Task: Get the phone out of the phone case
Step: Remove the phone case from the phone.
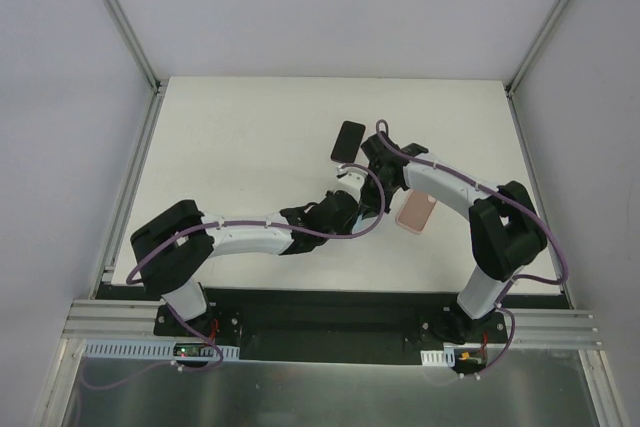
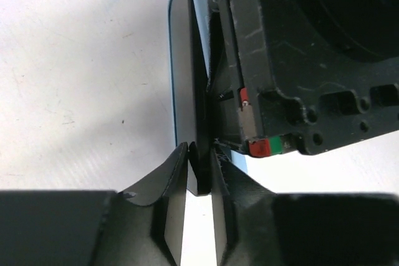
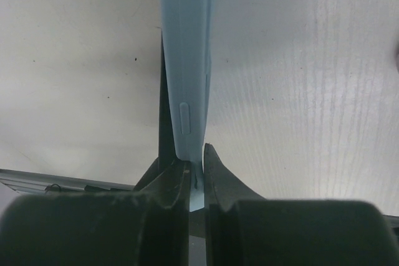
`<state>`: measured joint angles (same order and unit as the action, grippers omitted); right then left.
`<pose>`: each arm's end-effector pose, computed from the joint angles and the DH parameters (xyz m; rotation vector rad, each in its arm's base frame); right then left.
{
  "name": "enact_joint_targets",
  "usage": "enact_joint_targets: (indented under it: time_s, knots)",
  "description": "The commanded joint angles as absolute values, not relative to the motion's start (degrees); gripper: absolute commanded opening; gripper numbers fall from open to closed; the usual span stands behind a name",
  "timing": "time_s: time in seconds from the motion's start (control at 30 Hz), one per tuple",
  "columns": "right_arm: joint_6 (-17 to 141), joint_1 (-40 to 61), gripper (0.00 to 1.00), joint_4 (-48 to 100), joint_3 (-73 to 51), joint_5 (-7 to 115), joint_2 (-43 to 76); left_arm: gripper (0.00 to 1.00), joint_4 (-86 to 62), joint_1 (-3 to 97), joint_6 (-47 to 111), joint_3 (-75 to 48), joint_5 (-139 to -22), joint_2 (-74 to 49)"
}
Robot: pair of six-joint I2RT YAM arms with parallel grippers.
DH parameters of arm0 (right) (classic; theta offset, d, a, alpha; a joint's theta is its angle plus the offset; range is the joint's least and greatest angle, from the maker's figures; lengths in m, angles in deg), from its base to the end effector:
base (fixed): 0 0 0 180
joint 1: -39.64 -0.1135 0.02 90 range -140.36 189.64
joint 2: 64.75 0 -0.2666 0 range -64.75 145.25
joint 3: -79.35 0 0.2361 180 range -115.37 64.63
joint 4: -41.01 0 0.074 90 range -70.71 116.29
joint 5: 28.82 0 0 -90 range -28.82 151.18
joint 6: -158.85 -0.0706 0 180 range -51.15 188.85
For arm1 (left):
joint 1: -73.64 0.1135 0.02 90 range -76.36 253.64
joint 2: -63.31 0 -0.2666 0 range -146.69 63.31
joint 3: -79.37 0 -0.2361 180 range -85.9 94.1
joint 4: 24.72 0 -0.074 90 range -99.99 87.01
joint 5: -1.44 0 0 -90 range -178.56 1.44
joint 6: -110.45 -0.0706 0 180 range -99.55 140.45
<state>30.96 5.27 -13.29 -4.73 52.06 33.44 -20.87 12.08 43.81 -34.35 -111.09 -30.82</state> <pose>0.2742 0.2011 0.1862 0.0448 2.8866 0.5105 0.1983 -0.3093 0.1960 0.4670 2.0619 -0.4824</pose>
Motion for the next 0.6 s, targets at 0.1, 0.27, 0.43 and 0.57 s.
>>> enact_joint_targets:
  time_s: [0.1,0.27,0.43,0.57]
  knots:
    - [31.76,5.62,0.01,-16.78,-3.58,47.65,27.28,0.0,-13.95,13.52,42.86,-35.63,-111.68,-33.9]
    - [35.88,5.62,0.01,-15.64,2.46,49.93,23.25,0.0,-13.95,16.24,44.09,-37.73,-108.7,-29.78]
    - [40.89,5.45,0.01,-12.47,11.44,53.61,18.4,0.0,-13.6,19.93,44.53,-39.14,-106.23,-25.03]
    - [42.57,3.87,0.01,-14.32,16.19,60.03,15.24,0.0,-13.69,22.14,46.73,-40.73,-104.39,-19.41]
